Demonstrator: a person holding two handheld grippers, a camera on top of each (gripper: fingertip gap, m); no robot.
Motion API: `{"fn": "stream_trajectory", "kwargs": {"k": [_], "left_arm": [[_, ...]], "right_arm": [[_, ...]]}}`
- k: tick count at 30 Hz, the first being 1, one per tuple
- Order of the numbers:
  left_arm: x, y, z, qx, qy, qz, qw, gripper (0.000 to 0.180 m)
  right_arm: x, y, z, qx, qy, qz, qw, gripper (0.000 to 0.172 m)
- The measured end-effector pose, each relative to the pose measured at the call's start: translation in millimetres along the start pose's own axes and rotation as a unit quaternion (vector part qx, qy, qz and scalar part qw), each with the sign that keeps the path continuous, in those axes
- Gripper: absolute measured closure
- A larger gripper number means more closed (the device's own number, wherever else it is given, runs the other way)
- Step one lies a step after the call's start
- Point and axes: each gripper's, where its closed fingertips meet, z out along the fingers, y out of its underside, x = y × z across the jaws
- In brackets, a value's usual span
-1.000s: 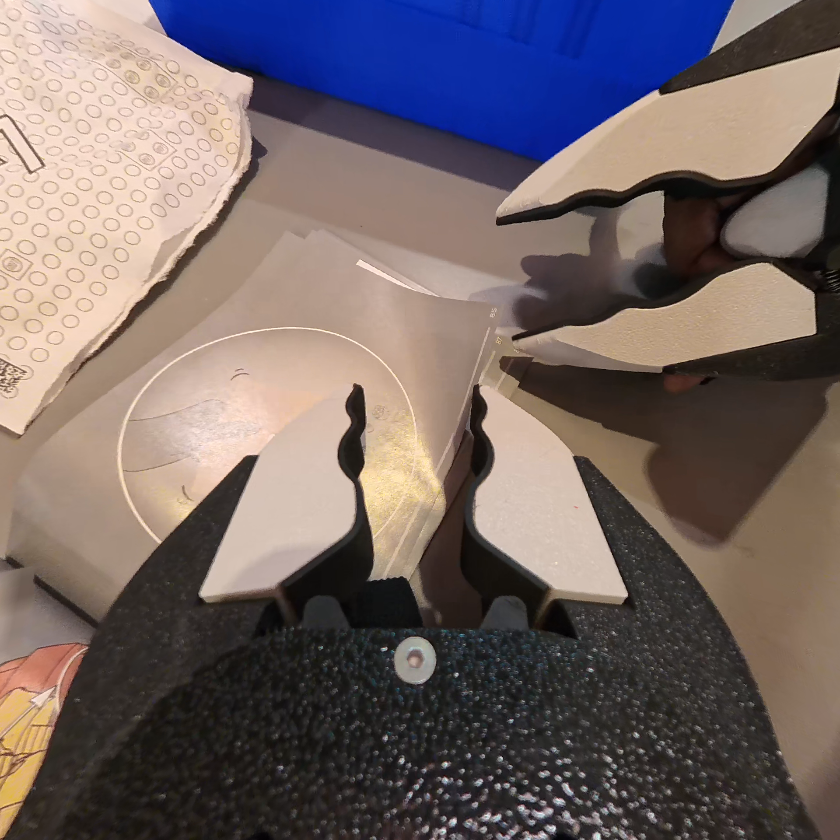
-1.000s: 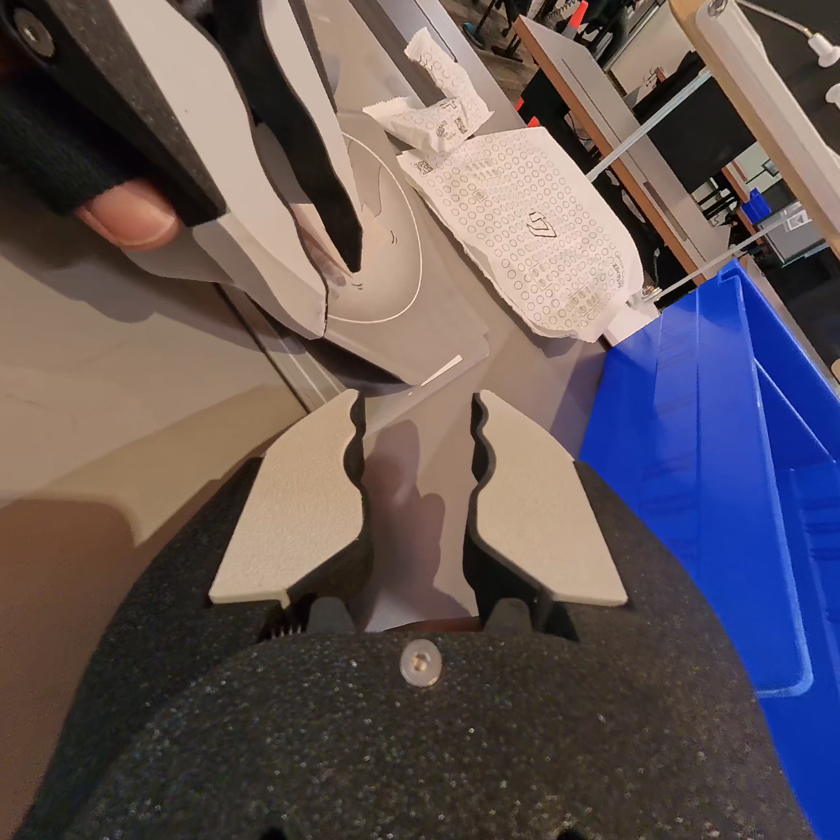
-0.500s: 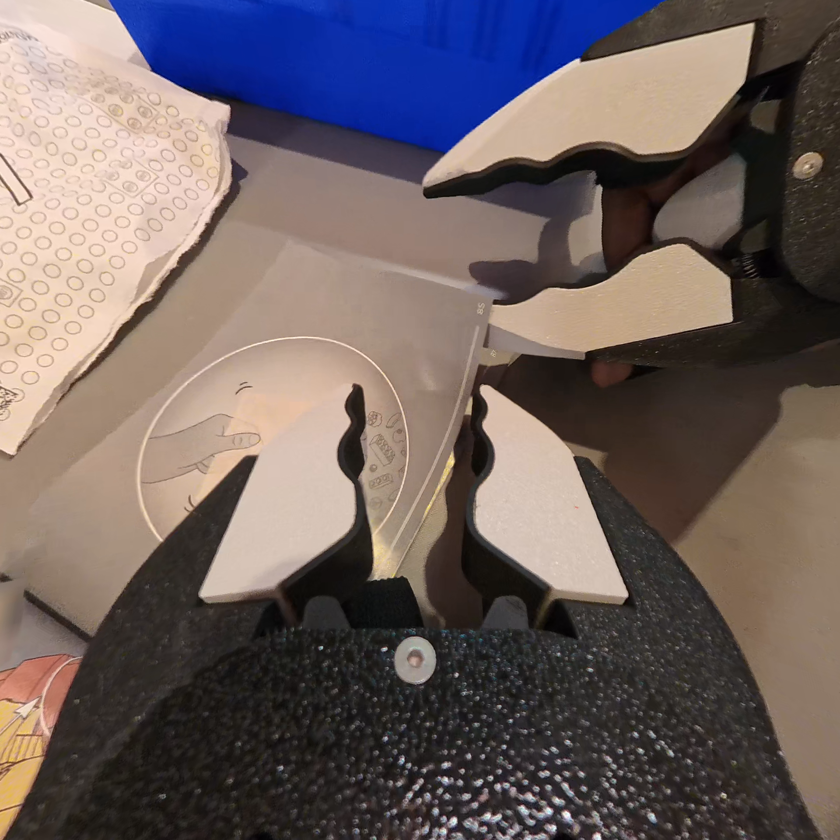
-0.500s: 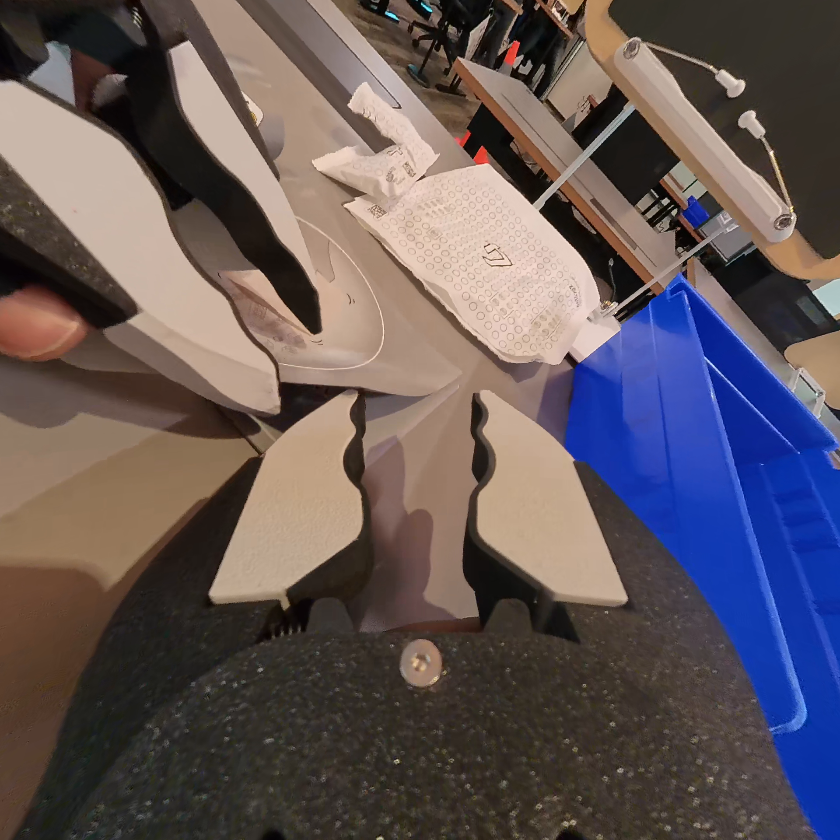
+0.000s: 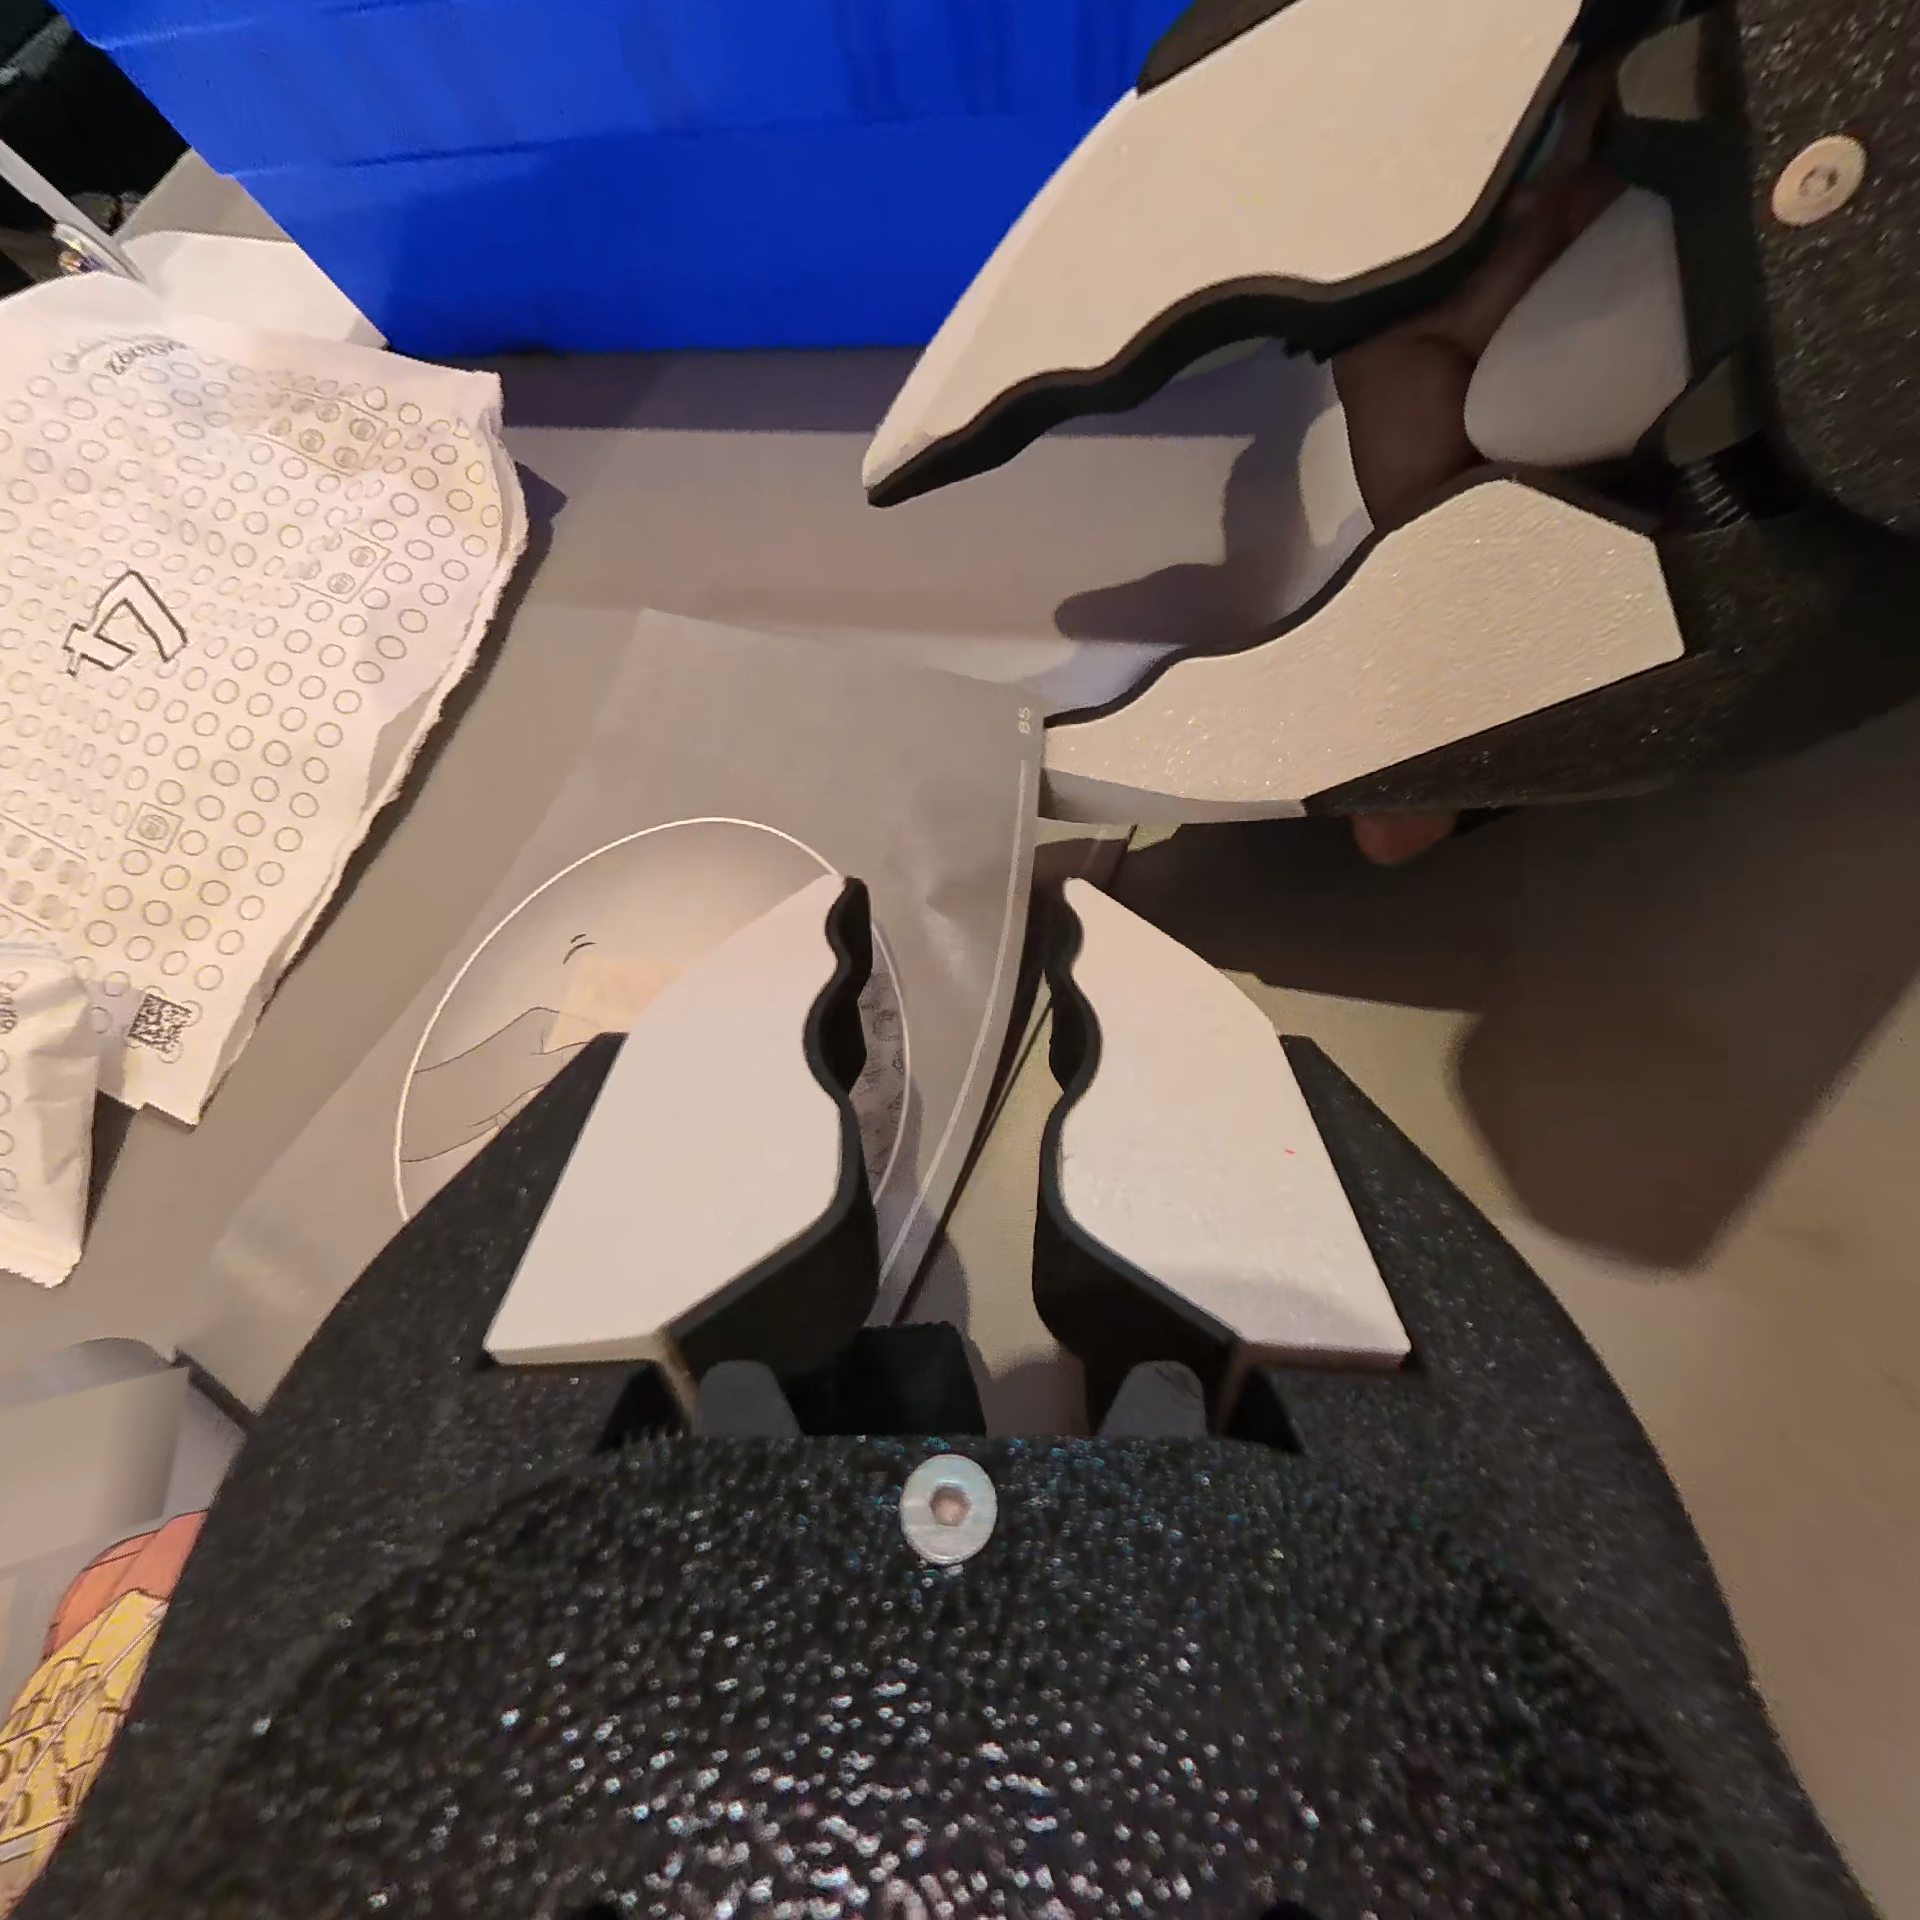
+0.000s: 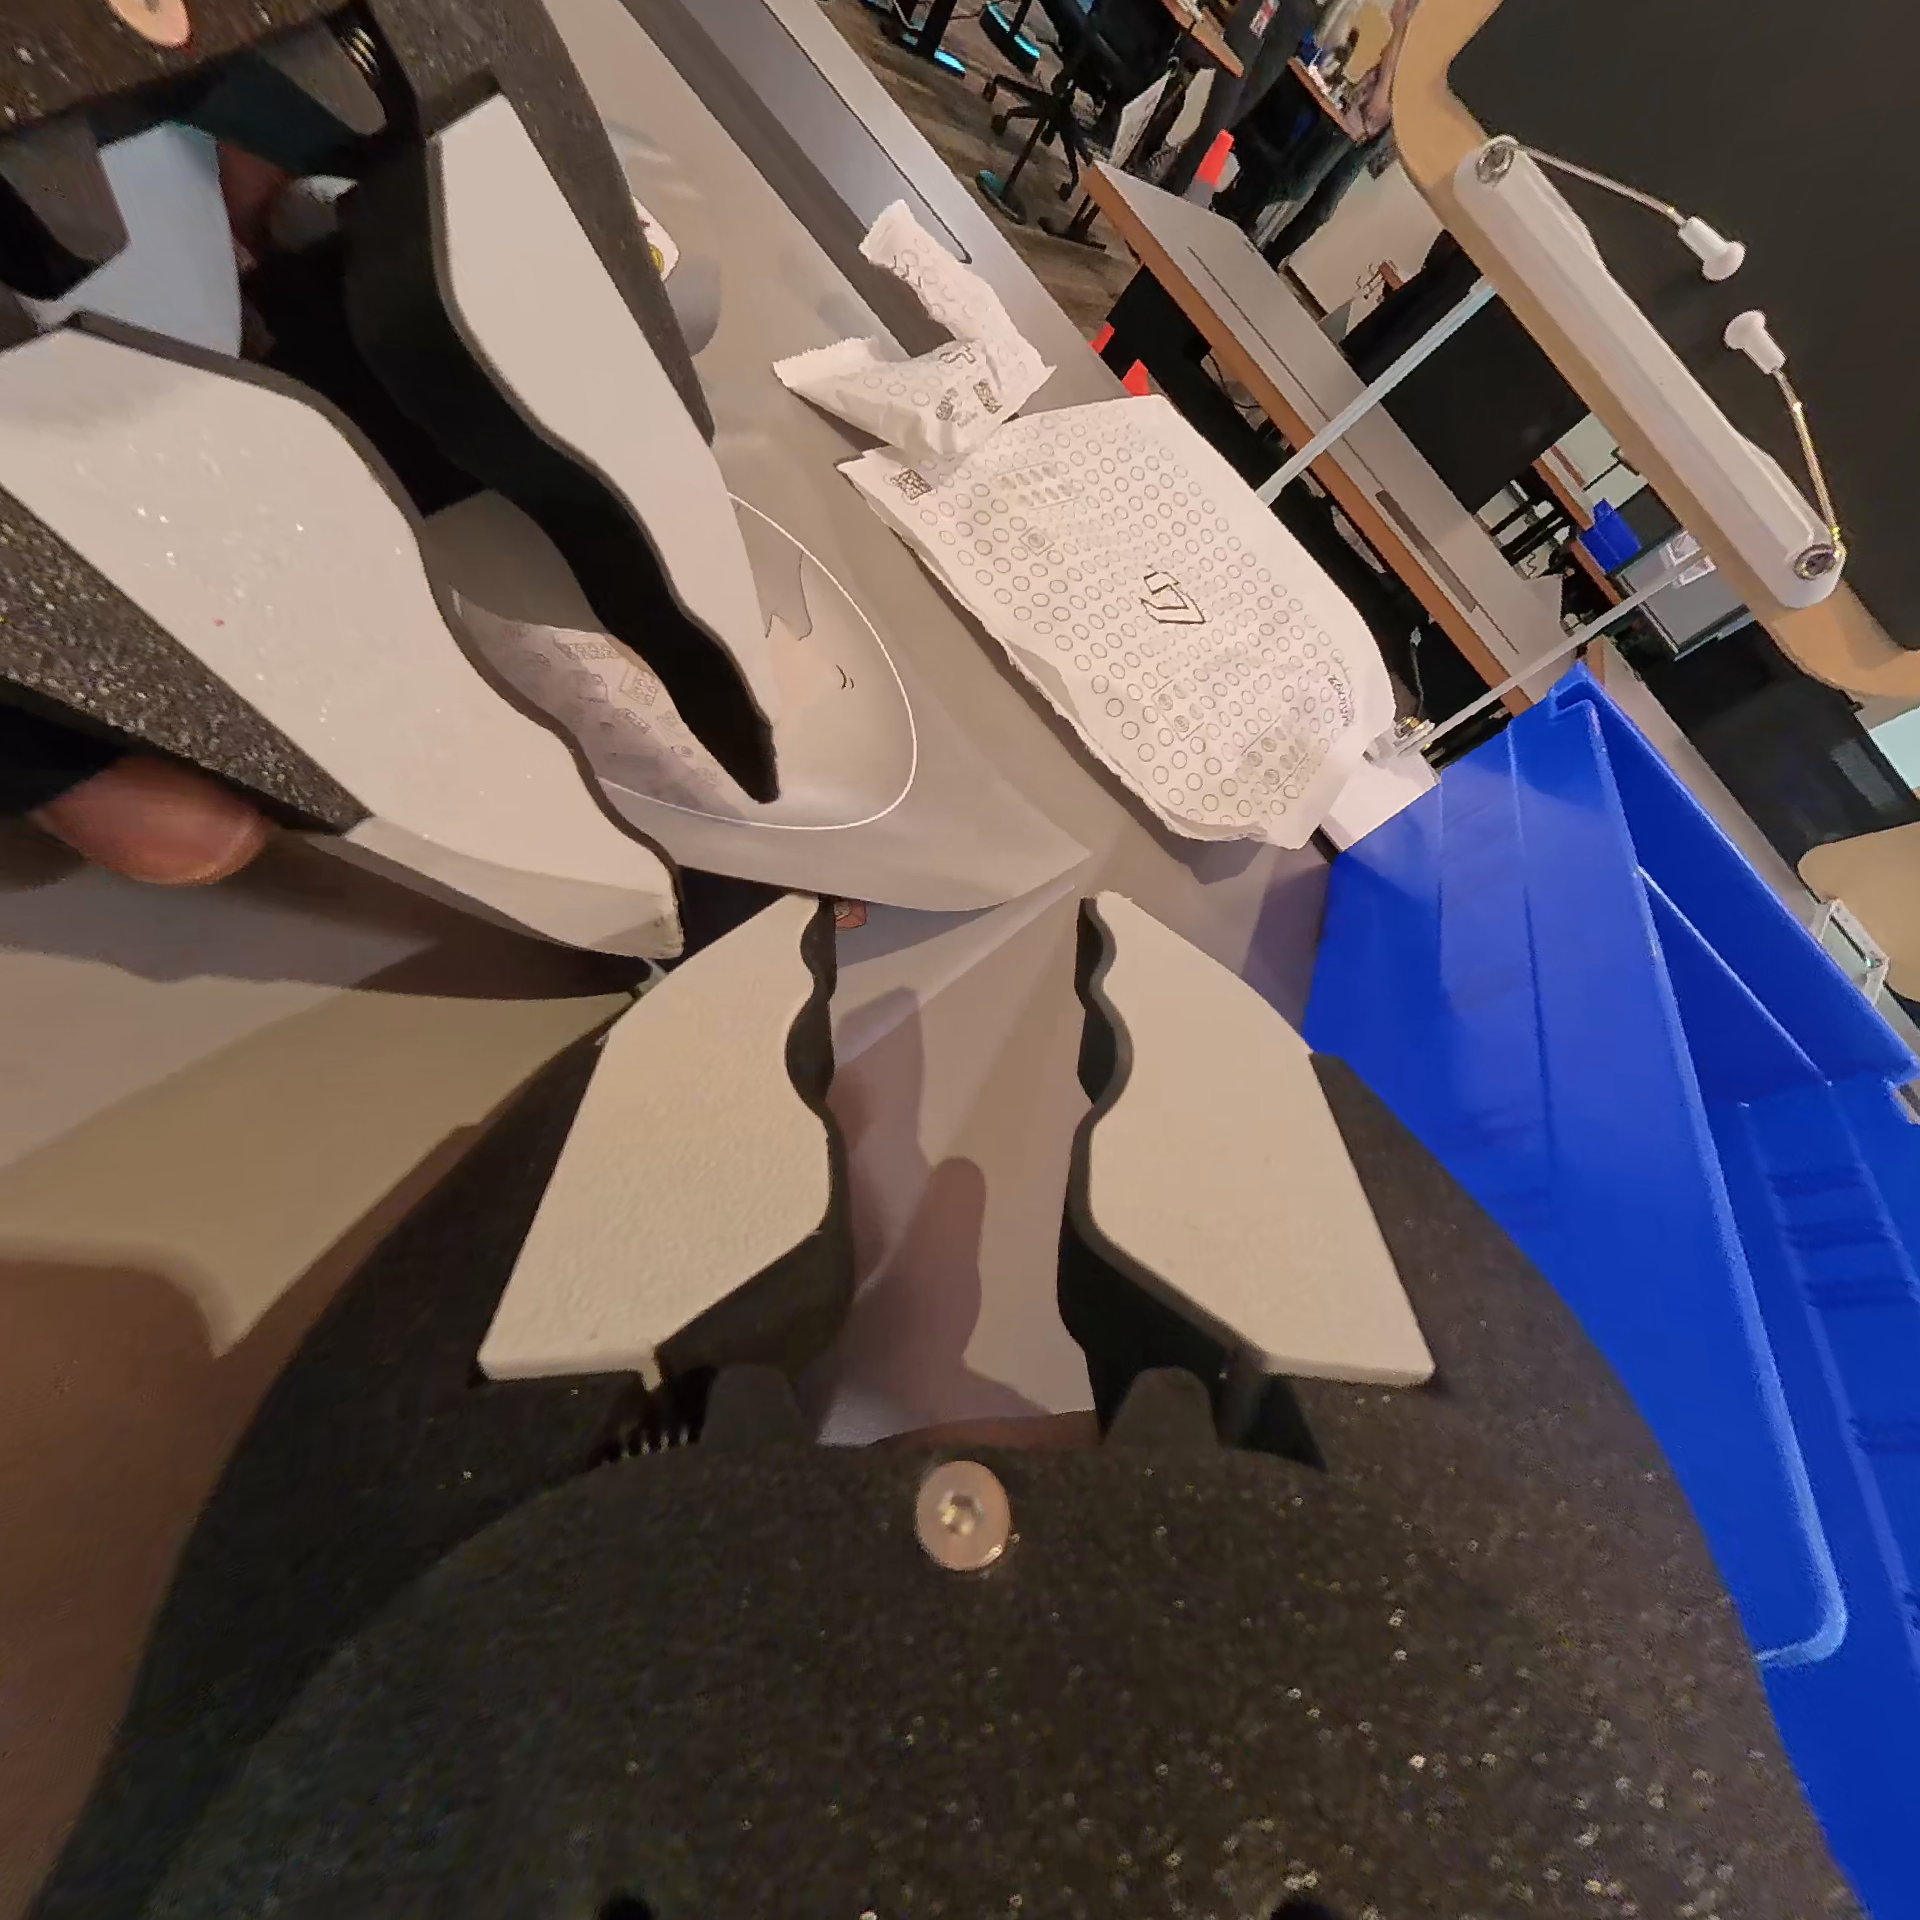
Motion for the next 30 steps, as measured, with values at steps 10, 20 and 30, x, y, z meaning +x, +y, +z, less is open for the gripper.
{"fn": "stream_trajectory", "kwargs": {"k": [10,20,30], "left_arm": [[0,-2,-2,0.016,-0.002,0.004,1.0,0.157],[-4,-6,-6,0.037,-0.01,-0.01,0.999,0.18],[-36,-28,-37,0.173,-0.01,-0.217,0.961,0.18]], "right_arm": [[-2,0,0,0.001,-0.002,-0.009,1.0,0.128],[-2,-2,-1,0.009,0.0,-0.012,1.0,0.128],[-3,-6,-5,0.027,-0.002,-0.019,0.999,0.128]]}}
